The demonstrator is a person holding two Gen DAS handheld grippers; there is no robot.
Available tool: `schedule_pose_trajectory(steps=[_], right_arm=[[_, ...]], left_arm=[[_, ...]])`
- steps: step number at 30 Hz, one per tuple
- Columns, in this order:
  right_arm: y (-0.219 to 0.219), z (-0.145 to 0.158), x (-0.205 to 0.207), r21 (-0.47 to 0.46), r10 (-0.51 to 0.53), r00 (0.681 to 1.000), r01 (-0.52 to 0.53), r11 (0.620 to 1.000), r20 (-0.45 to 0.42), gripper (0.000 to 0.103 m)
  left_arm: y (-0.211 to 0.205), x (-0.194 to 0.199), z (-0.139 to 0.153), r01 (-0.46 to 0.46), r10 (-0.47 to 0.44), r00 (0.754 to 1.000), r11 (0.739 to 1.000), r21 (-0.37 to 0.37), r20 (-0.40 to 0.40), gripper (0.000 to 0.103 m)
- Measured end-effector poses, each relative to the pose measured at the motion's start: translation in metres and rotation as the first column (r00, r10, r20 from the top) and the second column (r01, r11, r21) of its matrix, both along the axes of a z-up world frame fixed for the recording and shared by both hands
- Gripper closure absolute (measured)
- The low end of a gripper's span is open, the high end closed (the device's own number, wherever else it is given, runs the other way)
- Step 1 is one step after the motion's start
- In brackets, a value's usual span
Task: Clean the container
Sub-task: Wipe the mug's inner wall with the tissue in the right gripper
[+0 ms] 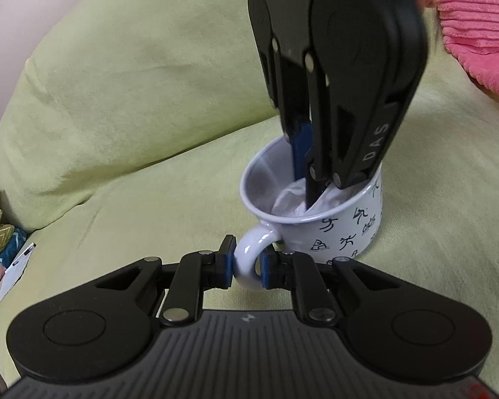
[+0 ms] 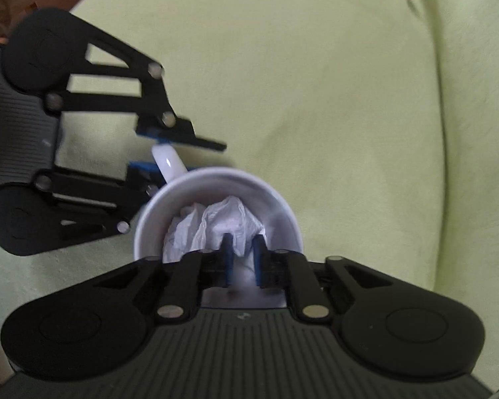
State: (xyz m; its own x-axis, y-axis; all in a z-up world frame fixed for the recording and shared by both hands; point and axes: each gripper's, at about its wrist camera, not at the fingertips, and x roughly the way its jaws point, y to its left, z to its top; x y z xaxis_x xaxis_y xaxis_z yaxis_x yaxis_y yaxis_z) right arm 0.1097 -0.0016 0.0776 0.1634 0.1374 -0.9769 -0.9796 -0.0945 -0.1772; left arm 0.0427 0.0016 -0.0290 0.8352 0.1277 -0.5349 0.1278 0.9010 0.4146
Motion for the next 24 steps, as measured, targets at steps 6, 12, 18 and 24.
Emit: schedule_pose_trajectory(steps=[6,12,18,24], right_arm=[[0.006,-0.006,0.019,-0.085,-0.131,0.981,0.120,0.989,-0.140,0.099],[0.000,-0.008,0.016,-0.126,-0.224,0.945,0.198,0.972,-0.240,0.099],[-0.004,-0.005,0.019,-0.127,-0.270,0.922,0.243,0.962,-0.279,0.099],[-0.012,-0.003,0.024,-0.103,-0.320,0.881,0.303,0.947,-0.349,0.098]], left_arm=[[0.001,0.002,0.004,0.001,-0.001,1.000,1.000,-0.024,0.011,0.088],[0.002,0.002,0.004,0.014,-0.014,1.000,1.000,-0.024,0.008,0.089],[0.007,0.009,0.004,0.003,-0.003,1.000,0.999,-0.038,0.002,0.089],[0.009,0.013,0.001,-0.005,0.005,1.000,0.999,-0.044,0.000,0.088]])
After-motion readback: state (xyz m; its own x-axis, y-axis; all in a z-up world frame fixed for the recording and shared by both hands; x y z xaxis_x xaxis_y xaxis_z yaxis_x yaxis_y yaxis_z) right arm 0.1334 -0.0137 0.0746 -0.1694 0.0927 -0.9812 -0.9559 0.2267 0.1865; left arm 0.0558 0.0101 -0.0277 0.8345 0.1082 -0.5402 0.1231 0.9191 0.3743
